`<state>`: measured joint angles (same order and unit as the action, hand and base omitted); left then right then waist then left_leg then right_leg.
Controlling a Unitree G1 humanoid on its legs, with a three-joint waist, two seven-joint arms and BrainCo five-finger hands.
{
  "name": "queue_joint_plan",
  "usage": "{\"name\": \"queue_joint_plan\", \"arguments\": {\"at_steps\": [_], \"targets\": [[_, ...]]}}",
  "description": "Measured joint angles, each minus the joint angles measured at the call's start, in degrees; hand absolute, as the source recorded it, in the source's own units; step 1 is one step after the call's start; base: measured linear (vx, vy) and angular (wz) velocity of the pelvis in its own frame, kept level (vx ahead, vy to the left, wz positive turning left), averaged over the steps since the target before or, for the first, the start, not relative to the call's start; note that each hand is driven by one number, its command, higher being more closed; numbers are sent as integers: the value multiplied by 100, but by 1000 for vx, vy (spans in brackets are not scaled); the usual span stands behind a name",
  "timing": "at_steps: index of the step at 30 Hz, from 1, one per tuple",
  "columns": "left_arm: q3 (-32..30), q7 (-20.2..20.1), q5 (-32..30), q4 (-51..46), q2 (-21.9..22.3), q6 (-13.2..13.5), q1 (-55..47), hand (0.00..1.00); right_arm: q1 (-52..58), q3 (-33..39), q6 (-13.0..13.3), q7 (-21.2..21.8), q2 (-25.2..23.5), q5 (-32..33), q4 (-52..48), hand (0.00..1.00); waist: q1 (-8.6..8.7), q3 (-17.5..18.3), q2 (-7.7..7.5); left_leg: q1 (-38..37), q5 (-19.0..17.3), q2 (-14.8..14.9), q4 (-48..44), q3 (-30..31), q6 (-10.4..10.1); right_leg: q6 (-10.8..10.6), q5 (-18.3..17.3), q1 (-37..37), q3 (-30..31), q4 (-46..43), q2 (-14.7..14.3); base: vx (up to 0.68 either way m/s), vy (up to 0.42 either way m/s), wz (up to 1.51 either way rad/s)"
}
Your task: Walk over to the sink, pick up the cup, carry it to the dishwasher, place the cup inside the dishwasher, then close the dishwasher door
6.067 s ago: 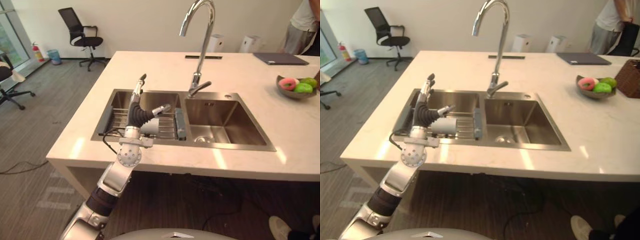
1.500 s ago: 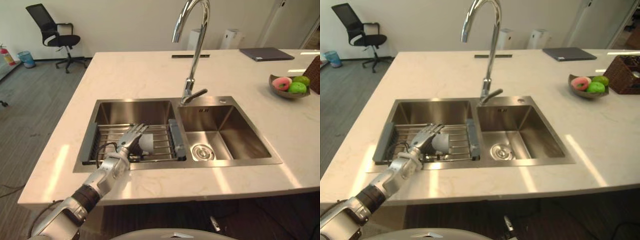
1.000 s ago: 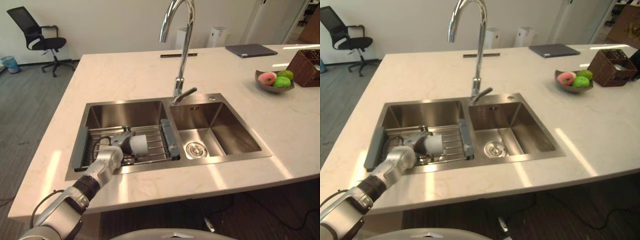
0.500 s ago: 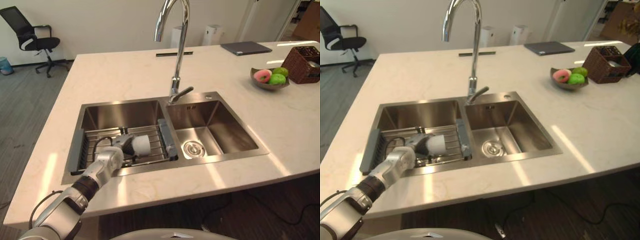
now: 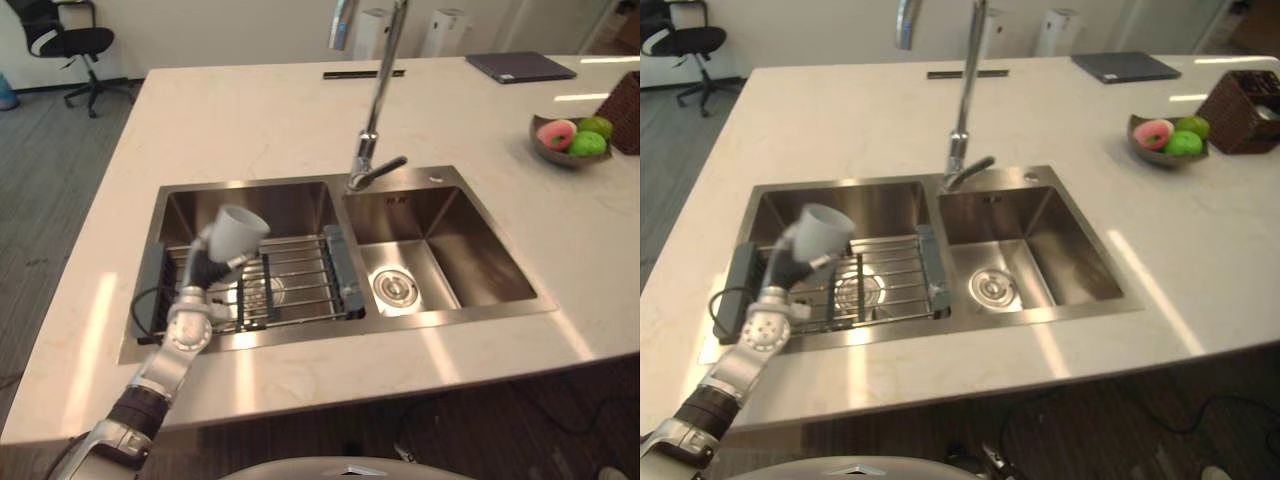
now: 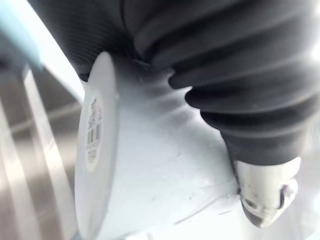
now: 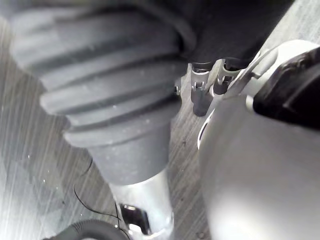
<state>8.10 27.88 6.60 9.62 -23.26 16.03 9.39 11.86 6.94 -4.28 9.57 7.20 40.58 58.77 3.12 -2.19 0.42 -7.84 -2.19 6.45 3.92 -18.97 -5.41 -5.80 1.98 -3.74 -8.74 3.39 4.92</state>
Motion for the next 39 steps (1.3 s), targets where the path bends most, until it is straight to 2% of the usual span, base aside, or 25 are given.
{"name": "queue_joint_plan", "arguments": {"at_steps": [1,2,4,6,8,9,11,14,18,20,22,24,26,28,29,31,32,35,36,38,39], "targets": [[-422,62,490,-386,48,274,0,100,50,17,-35,-25,-2,-63,-46,0,-66,2,-5,15,-33,-6,-71,132,28,8,-75,-46,-149,-112,43,-1,2,44],[-654,61,700,-624,117,373,2,100,79,48,-56,-30,-4,-75,-57,0,-109,16,-20,38,-54,-9,-117,195,40,2,-119,-48,-167,-174,81,-2,13,54],[-1302,11,1141,-1599,486,825,-7,100,135,224,-126,-62,-16,-236,-56,0,-321,47,-69,122,-109,-62,-246,378,85,-20,-254,-52,-300,-370,185,-13,27,45],[-1424,-105,1293,-2219,667,941,-72,100,146,304,-212,-131,-87,-433,-57,0,-474,74,-97,187,-131,-106,-320,510,106,-32,-293,-55,-355,-457,250,-35,23,36],[-1422,-242,1364,-2800,813,900,-260,100,143,475,-250,-221,-107,-576,-63,0,-584,107,-146,225,-137,-151,-364,583,130,-43,-303,-63,-424,-482,309,-56,23,22],[-1406,-335,1378,-3162,938,776,-379,100,155,537,-252,-278,-208,-629,-100,0,-628,137,-193,268,-131,-191,-383,619,155,-63,-316,-58,-444,-485,368,-70,16,12],[-1389,-495,1399,-3706,1180,499,-653,100,147,703,-263,-395,-256,-676,-164,0,-650,150,-224,277,-111,-254,-316,627,222,-65,-316,-45,-453,-533,415,-94,13,4],[-1491,-698,1398,-4062,1389,294,-965,100,137,829,-244,-506,-417,-669,-210,0,-652,187,-271,258,-118,-310,-238,626,282,-64,-315,-7,-474,-623,470,-101,13,1],[-1920,-897,1335,-4238,1531,264,-1089,100,156,1045,-226,-504,-510,-673,-223,0,-688,219,-292,268,-29,-273,-146,679,334,-15,-271,150,-624,-909,466,-64,-2,7],[-2122,-966,1344,-4265,1545,270,-1087,100,159,1216,-215,-483,-554,-674,-267,0,-757,254,-221,330,55,-131,-91,758,363,97,-41,359,-666,-1173,352,-76,-10,8],[-2303,-951,1346,-4251,1544,274,-1083,100,144,1332,-218,-482,-559,-675,-276,0,-789,298,-150,488,91,-25,-114,810,395,123,171,511,-678,-1183,259,-53,5,8],[-2510,-887,1280,-4031,1534,321,-1068,100,141,1350,-223,-478,-564,-675,-272,0,-789,318,-180,607,128,8,-218,843,426,268,-157,610,-599,-1576,326,-2,-10,21],[-2656,-774,1300,-3615,1534,324,-1074,100,121,1349,-215,-499,-559,-693,-175,0,-788,330,-200,696,67,-14,-394,982,390,158,-420,538,-509,-1970,385,28,-49,29],[-2832,-692,1433,-3416,1528,371,-1076,100,74,1344,-220,-508,-533,-697,-69,0,-863,397,-269,936,68,-66,-632,1120,284,30,-597,555,-423,-1759,371,54,-86,22],[-2870,-693,1598,-3355,1529,479,-1074,100,63,1331,-221,-508,-502,-696,49,0,-941,416,-291,1042,101,-87,-742,1122,236,35,-711,494,-404,-1544,362,76,-106,12],[-2944,-687,1719,-3332,1533,532,-1076,100,-19,1218,-249,-509,-417,-699,146,0,-969,422,-303,1152,84,-101,-942,1132,210,-38,-812,297,-409,-1162,335,22,-132,3],[-2947,-678,1731,-3332,1530,555,-1076,100,-36,1159,-251,-511,-388,-712,152,0,-966,405,-277,1176,82,-92,-1008,1150,207,-62,-822,234,-411,-1071,312,-41,-151,9],[-2784,-574,1732,-3318,1535,552,-1077,100,-88,961,-299,-472,-165,-823,161,0,-954,322,99,1263,80,58,-1286,1504,203,49,-913,73,-504,-1195,81,-153,-165,21],[-2784,-573,1730,-3318,1535,552,-1077,100,-89,924,-310,-464,-144,-844,156,0,-952,318,123,1260,82,64,-1281,1557,202,65,-936,64,-516,-1220,62,-161,-165,42],[-2765,-588,1684,-3322,1521,524,-1076,100,-64,792,-346,-391,-50,-922,80,0,-957,286,243,1277,235,92,-1217,1964,55,171,-1201,76,-661,-1603,-29,-137,-141,74],[-2770,-595,1685,-3324,1513,513,-1081,100,-57,720,-348,-369,-29,-940,72,0,-962,271,244,1277,285,64,-1182,2080,52,203,-1296,81,-728,-1717,-24,-180,-154,104]]}}
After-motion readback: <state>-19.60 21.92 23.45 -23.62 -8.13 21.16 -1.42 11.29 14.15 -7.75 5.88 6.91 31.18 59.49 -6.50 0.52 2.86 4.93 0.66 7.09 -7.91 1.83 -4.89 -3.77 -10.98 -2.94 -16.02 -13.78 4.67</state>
